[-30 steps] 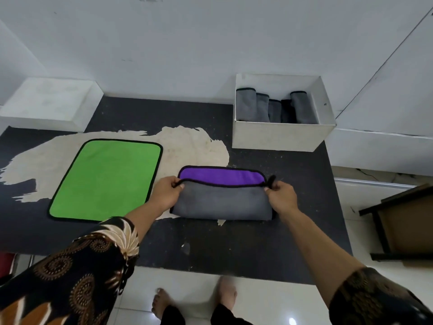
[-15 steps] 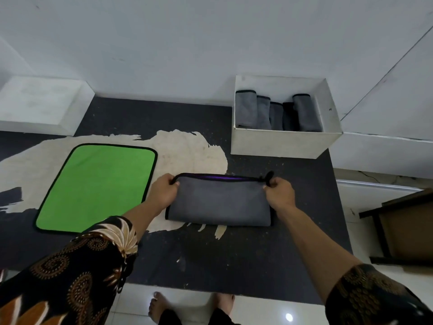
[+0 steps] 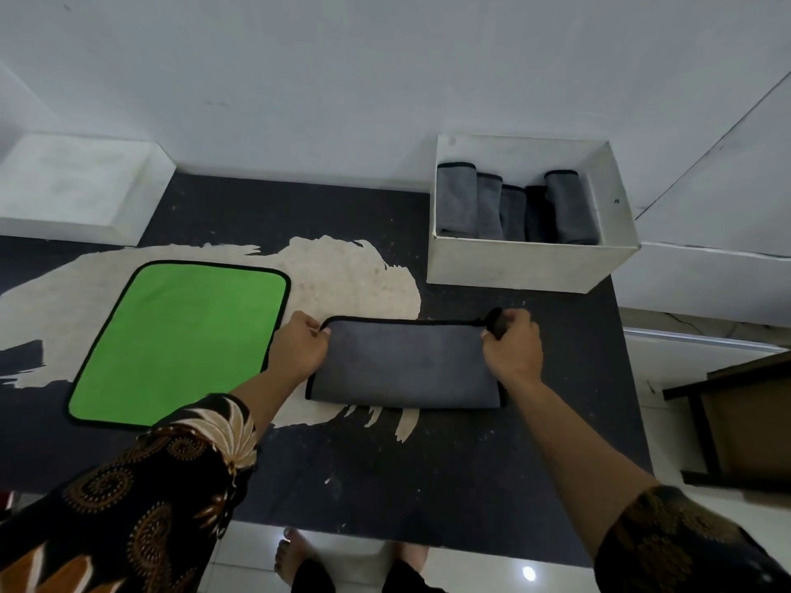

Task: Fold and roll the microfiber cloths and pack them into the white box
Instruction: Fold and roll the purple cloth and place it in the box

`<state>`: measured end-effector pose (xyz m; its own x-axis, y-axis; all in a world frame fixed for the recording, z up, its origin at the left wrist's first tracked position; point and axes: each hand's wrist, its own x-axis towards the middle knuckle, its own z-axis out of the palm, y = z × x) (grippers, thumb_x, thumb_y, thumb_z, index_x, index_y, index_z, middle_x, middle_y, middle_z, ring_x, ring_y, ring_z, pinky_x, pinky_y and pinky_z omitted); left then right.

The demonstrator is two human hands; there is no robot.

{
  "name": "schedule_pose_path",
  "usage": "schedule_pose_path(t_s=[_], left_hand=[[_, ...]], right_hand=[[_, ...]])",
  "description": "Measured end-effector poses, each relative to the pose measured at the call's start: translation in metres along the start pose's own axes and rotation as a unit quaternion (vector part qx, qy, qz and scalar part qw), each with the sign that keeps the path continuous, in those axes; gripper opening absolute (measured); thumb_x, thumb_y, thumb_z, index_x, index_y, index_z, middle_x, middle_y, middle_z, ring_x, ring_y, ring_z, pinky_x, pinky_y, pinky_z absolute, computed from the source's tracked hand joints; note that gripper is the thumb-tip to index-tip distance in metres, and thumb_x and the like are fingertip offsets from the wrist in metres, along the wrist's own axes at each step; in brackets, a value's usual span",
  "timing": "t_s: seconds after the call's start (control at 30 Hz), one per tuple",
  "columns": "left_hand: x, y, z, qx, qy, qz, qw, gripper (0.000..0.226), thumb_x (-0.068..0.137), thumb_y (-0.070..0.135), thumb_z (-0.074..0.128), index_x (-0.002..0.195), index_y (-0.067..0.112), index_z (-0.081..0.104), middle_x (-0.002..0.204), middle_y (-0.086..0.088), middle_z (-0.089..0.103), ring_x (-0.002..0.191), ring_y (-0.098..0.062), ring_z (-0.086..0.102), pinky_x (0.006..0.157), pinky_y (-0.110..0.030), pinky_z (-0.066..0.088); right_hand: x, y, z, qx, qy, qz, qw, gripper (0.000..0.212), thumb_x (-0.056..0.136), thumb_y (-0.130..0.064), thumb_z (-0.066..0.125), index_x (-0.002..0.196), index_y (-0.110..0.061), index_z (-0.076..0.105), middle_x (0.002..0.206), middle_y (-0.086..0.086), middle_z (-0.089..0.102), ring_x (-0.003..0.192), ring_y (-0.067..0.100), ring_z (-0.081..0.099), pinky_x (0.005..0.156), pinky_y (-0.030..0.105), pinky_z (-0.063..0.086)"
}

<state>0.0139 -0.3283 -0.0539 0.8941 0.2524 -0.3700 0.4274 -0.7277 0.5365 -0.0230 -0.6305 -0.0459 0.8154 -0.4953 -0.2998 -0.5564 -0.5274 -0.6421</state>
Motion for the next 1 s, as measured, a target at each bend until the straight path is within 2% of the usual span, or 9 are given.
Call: schedule_pose_path(t_s=[0.1,0.2,0.33,0.43,0.53,0.7,0.8,0.9,1.0], left_hand=[[-0.021,-0.006,0.007,0.046,0.045,-0.013,0.998,0.050,0.091,0.036,0.064,0.122,0.001,0.047,0.119,-0.020,0.059,0.104,-0.038,0.060,0.081,-0.039,0.048],[-0.046,-0.012,0.021,0.081,0.041,-0.035,0.995,0.057,0.089,0.042,0.063,0.124,0.003,0.042,0.125,-0.021,0.052,0.107,-0.042,0.058,0.084,-0.045,0.049],[-0.054,-0.016,0.030,0.117,0.016,-0.051,0.992,0.051,0.091,0.043,0.060,0.120,0.003,0.044,0.123,-0.021,0.055,0.111,-0.042,0.055,0.089,-0.047,0.047],[-0.054,-0.014,0.028,0.169,0.016,-0.043,0.985,0.044,0.097,0.039,0.052,0.120,0.002,0.051,0.125,-0.021,0.053,0.113,-0.040,0.053,0.091,-0.046,0.044],[-0.056,-0.019,0.028,0.159,0.019,-0.008,0.987,0.037,0.101,0.035,0.045,0.114,0.001,0.055,0.118,-0.021,0.057,0.106,-0.039,0.056,0.084,-0.043,0.044],[-0.073,-0.026,0.029,0.145,0.048,0.031,0.988,0.036,0.102,0.039,0.044,0.098,0.005,0.054,0.100,-0.021,0.066,0.091,-0.040,0.061,0.068,-0.038,0.039],[-0.087,-0.028,0.028,0.170,0.094,0.079,0.978,0.031,0.097,0.037,0.052,0.102,0.006,0.055,0.105,-0.020,0.062,0.095,-0.037,0.057,0.070,-0.040,0.040],[-0.100,-0.025,0.040,0.212,0.125,0.167,0.955,0.047,0.094,0.037,0.057,0.130,0.009,0.047,0.138,-0.019,0.044,0.122,-0.036,0.043,0.095,-0.047,0.042],[-0.104,-0.011,0.058,0.237,0.050,0.257,0.936,0.065,0.099,0.043,0.045,0.154,0.019,0.020,0.163,-0.016,0.005,0.148,-0.035,0.010,0.117,-0.048,0.020]], right_hand=[[-0.033,0.008,0.001,-0.087,0.063,-0.007,0.994,0.052,0.087,-0.032,0.070,0.126,-0.011,0.043,0.127,0.017,0.046,0.109,0.036,0.053,0.083,0.044,0.050],[-0.059,0.015,0.011,-0.115,0.032,0.039,0.992,0.058,0.088,-0.043,0.067,0.126,-0.008,0.040,0.127,0.018,0.047,0.107,0.037,0.054,0.080,0.044,0.049],[-0.064,0.015,0.021,-0.122,0.005,0.073,0.990,0.053,0.092,-0.036,0.063,0.128,-0.005,0.038,0.130,0.020,0.049,0.110,0.039,0.056,0.080,0.043,0.047],[-0.061,0.020,0.020,-0.147,0.008,0.074,0.986,0.044,0.095,-0.036,0.059,0.121,-0.003,0.044,0.120,0.020,0.057,0.108,0.038,0.056,0.083,0.043,0.048],[-0.062,0.027,0.018,-0.184,0.000,0.057,0.981,0.039,0.098,-0.037,0.052,0.116,-0.002,0.054,0.117,0.020,0.060,0.106,0.036,0.057,0.083,0.041,0.047],[-0.075,0.042,0.007,-0.218,0.018,0.035,0.975,0.031,0.101,-0.033,0.047,0.114,-0.005,0.049,0.107,0.018,0.064,0.095,0.034,0.062,0.068,0.035,0.042],[-0.089,0.054,0.006,-0.249,0.067,0.009,0.966,0.032,0.096,-0.027,0.056,0.116,-0.005,0.047,0.118,0.022,0.055,0.105,0.038,0.053,0.080,0.043,0.045],[-0.104,0.044,0.017,-0.254,0.111,-0.066,0.958,0.047,0.091,-0.033,0.064,0.126,-0.008,0.046,0.141,0.023,0.039,0.124,0.041,0.040,0.095,0.053,0.041],[-0.117,0.019,0.046,-0.256,0.012,-0.211,0.943,0.064,0.097,-0.044,0.048,0.150,-0.016,0.026,0.162,0.017,0.010,0.148,0.035,0.012,0.117,0.052,0.018]])
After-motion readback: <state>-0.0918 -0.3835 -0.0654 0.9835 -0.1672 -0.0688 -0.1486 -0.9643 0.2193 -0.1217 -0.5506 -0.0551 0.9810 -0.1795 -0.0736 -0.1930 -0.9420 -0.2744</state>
